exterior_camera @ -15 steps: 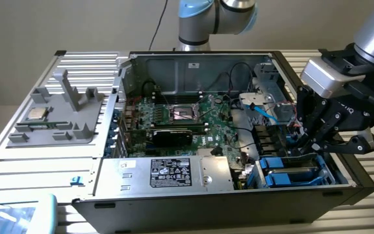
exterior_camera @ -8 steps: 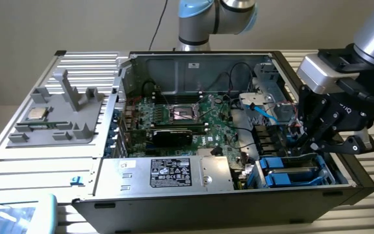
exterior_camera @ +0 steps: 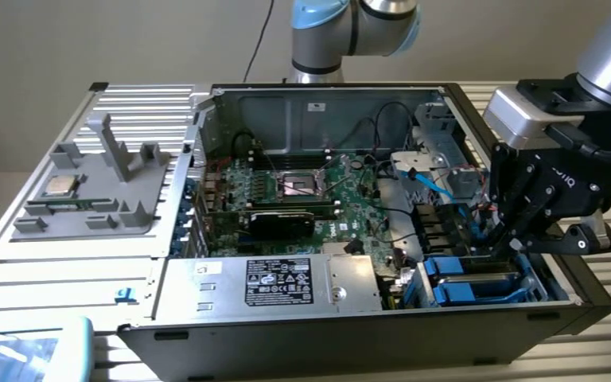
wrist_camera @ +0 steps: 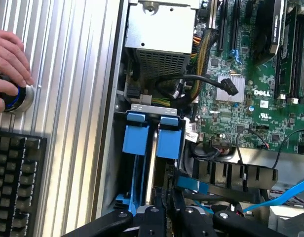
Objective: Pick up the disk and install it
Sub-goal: 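Insert the first disk wire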
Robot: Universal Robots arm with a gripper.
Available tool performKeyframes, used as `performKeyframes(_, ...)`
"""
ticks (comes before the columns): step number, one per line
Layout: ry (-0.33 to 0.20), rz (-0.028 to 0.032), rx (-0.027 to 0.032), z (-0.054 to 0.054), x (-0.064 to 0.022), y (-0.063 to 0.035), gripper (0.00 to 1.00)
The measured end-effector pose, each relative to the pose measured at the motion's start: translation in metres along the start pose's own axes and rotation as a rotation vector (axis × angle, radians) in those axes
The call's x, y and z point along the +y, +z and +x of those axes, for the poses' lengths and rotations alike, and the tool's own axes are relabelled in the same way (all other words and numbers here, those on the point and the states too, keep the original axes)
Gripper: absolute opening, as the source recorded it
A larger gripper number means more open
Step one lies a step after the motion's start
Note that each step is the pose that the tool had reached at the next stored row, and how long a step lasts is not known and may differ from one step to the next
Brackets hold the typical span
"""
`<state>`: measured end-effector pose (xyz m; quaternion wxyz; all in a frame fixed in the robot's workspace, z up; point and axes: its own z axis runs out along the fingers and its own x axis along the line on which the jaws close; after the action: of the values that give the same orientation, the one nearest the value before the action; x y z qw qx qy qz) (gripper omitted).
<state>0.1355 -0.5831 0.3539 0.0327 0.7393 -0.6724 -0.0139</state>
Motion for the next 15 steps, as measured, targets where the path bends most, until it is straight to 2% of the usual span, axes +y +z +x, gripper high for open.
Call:
performKeyframes(14, 0.0, 0.0, 0.0001, -0.0001, 0.0, 0.0, 0.16)
performKeyframes(15, 0.001, -0.0002, 0.0017, -0.0005, -0.0001, 0.0, 0.16)
